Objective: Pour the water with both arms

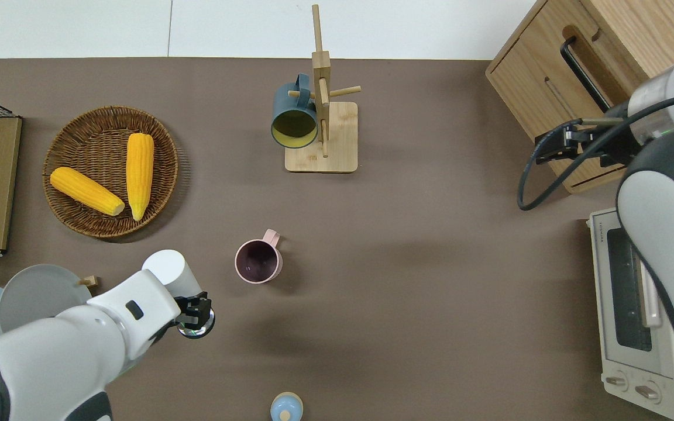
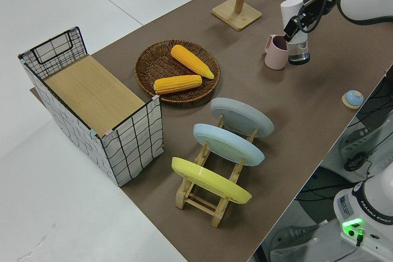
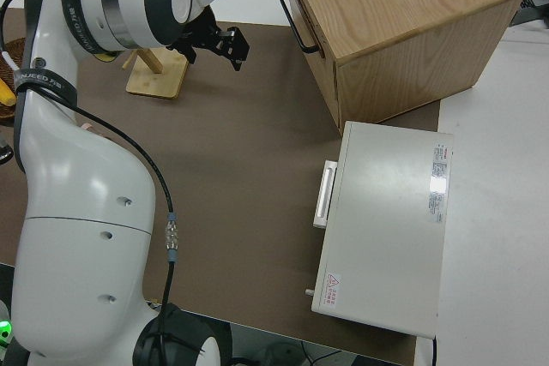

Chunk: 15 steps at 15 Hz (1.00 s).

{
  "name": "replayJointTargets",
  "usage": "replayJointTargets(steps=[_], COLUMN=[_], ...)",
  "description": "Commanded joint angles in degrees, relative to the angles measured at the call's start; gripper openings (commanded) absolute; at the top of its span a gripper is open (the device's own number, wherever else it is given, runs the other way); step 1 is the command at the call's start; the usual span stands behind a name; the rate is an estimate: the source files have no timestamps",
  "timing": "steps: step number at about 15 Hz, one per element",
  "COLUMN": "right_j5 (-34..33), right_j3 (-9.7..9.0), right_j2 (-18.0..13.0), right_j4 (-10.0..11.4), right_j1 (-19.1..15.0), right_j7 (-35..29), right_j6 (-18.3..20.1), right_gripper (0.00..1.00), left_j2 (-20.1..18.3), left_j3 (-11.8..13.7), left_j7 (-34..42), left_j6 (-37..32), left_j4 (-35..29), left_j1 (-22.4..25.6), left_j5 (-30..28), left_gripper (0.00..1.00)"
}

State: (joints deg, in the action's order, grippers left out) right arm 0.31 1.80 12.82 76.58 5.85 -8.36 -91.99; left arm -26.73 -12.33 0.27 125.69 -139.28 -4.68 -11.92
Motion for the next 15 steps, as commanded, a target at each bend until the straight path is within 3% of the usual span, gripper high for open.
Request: replayJointTargets(steps=[1,8,15], right_j5=[-0.3,-0.2,-0.2], right_j3=[-1.27,-1.54,-1.63], right_j2=[-1.5,-1.6,-1.6], right_j4=[1.6,1.4,1.4], right_j1=[-2.2,-2.9,-2.9], right_j7=[1.4,1.3,1.3], right_j6=[-0.1,-0.1,-0.1], right_gripper=[0.996,0.996,0.996], left_j2=[-2.5,2.4,10.9], left_j3=[-3.0,-8.7,-9.6], left_j7=[-1.1,-2.1,-2.2], left_j6=[2.0,1.7,-1.9], left_j4=[-2.7,-2.3,2.5], left_j1=[-1.3,-1.2,-0.9], left_j5=[-1.3,-1.7,-1.1], left_gripper=[0.00,0.00,0.00])
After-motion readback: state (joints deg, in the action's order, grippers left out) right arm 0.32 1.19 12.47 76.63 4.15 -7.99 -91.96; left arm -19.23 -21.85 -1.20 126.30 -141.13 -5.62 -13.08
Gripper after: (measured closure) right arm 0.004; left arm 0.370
